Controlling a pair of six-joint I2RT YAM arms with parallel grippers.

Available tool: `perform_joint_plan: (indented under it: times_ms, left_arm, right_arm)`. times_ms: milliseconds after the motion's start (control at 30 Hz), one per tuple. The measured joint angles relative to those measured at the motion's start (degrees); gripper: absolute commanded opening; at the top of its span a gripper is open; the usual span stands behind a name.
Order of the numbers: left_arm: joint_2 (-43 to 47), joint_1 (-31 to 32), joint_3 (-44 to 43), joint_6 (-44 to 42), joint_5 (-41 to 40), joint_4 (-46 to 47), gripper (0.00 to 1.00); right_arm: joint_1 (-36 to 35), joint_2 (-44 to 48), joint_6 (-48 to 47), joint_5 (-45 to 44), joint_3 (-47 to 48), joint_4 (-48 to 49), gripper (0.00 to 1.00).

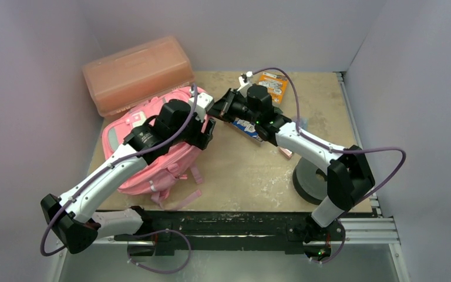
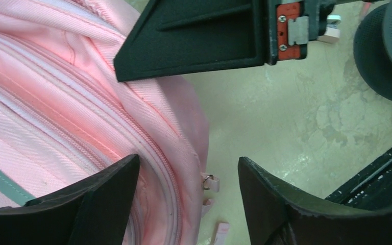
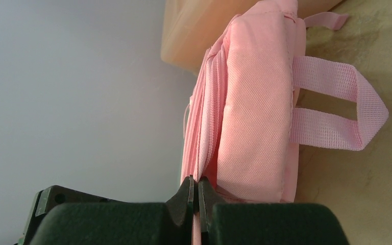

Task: Pack the student bag
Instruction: Unzip the student bag at the center of the board.

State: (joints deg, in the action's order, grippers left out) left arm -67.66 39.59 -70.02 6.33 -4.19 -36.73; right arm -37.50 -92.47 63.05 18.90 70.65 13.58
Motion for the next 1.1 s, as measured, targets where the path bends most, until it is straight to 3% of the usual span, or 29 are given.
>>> perform_joint_plan:
  times_ms: [267,333,467,633,833,1100]
  left_arm:
    - [-0.5,0.4,0.0,0.2,-6.7,-1.4,0.0]
    - [-0.3,0.5,-0.1,0.3,-6.8,-1.6,0.0]
    - [0.8,0.6,0.1,0.4,-7.0,-1.8,0.0]
    - [5.7,-0.3,4.0,1.0,-8.5,-2.5,0.0]
    - [11.1,-2.2,5.9,3.2,-8.2,-2.8,0.0]
    - [11.8,-7.5,6.6,7.5,-2.2,0.0,0.0]
  right_arm:
    - [-0.6,1.3,-2.3,-0.9,-1.4,-0.1,0.0]
    - [-0.7,1.9,-4.2,-1.3,-1.7,-0.5,0.01]
    - [-0.8,2.7,-10.9,-0.7,-1.6,-1.7,0.44]
    - [-0.6,7.3,-24.1,1.7,-1.9,-2.6,0.59]
    - [-4.1,15.8,-37.3,1.8,-9.4,-0.9,0.61]
    - [-23.3,12.8,-43.3,-1.4,-16.9,6.9,0.6]
